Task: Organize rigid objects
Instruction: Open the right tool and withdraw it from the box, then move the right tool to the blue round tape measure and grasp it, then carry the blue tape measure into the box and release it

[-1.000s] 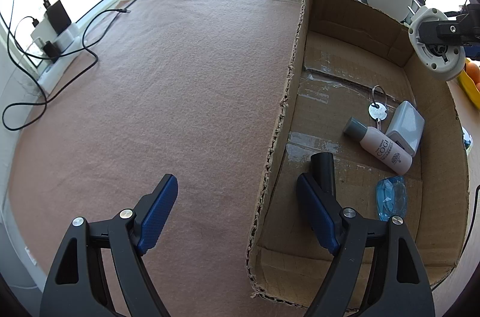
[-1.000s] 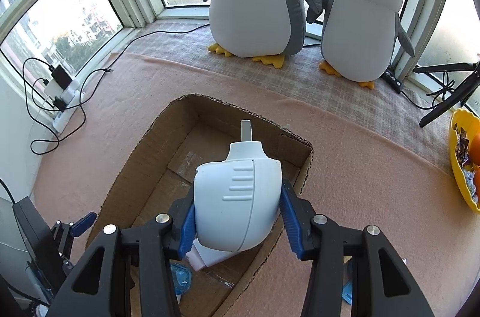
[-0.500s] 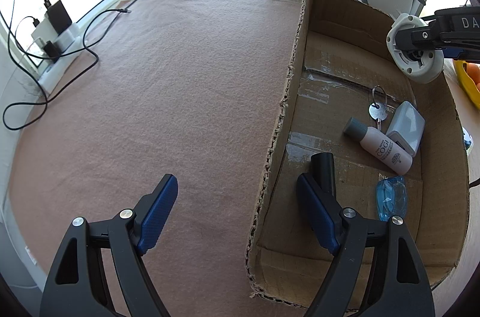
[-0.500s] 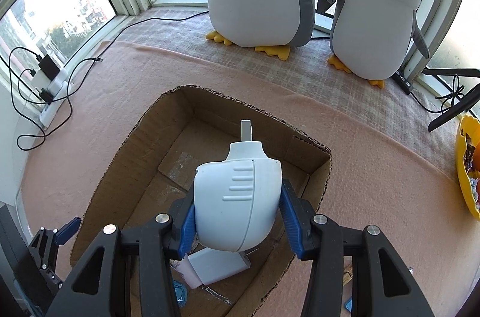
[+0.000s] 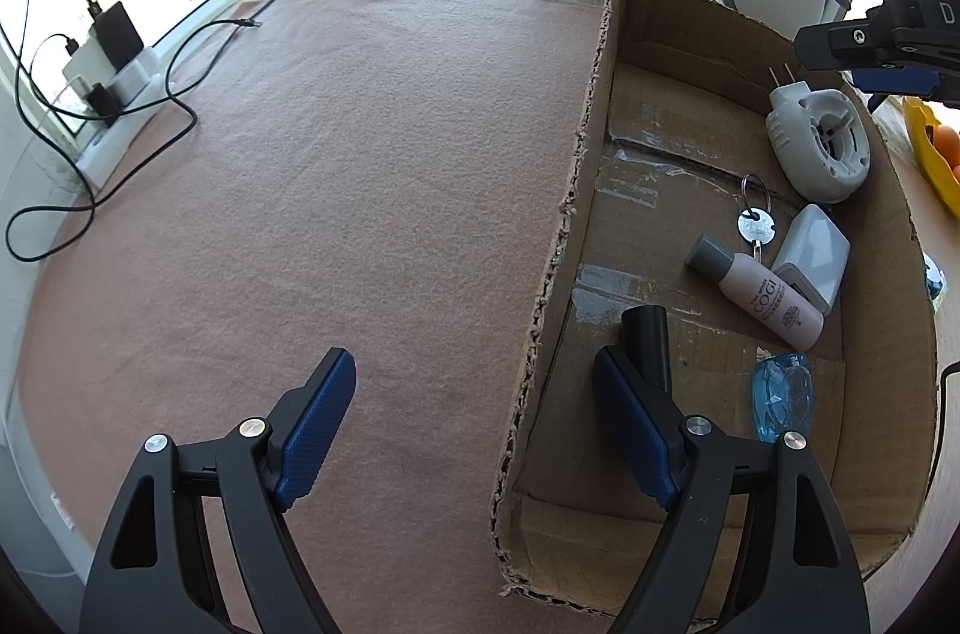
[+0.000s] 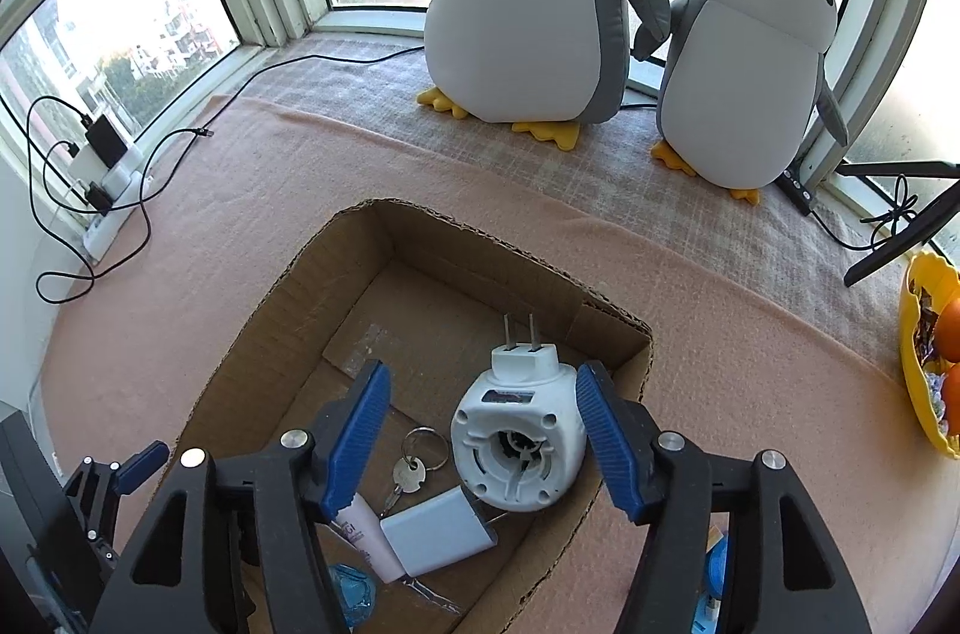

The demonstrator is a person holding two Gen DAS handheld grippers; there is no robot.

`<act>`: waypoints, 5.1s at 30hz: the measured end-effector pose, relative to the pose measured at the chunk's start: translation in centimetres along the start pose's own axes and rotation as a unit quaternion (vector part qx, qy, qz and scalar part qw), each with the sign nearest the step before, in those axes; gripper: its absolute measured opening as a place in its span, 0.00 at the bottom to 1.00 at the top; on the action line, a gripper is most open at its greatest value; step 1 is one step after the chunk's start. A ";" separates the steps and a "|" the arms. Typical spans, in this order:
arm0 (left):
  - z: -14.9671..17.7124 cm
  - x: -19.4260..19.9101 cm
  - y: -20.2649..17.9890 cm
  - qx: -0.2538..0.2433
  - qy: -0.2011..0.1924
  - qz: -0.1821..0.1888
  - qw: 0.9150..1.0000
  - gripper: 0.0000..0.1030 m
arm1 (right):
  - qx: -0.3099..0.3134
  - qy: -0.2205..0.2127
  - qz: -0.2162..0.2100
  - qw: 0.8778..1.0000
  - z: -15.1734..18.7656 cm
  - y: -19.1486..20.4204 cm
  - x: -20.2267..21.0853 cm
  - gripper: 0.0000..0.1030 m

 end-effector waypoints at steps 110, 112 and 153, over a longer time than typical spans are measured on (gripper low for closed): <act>-0.4 -0.4 -0.3 -0.008 0.010 0.004 1.000 0.81 | 0.012 0.085 0.057 0.995 10.9 -13.4 -0.2 0.51; -0.4 -0.4 -0.3 -0.008 0.010 0.004 1.000 0.81 | 0.018 0.085 0.060 0.994 10.8 -13.4 -0.3 0.51; -0.4 -0.2 -0.5 -0.015 0.003 0.001 1.000 0.81 | 0.065 -0.025 -0.034 0.997 8.3 0.2 6.7 0.45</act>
Point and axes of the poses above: each gripper's, at about its wrist camera, not at the fingertips, and x roughly against the way its jaws point, y to its left, z to its underside, the point moved 5 cm from there along -x, roughly the way its jaws point, and after that the axes turned 3 degrees about -z, right-handed, at the moved point
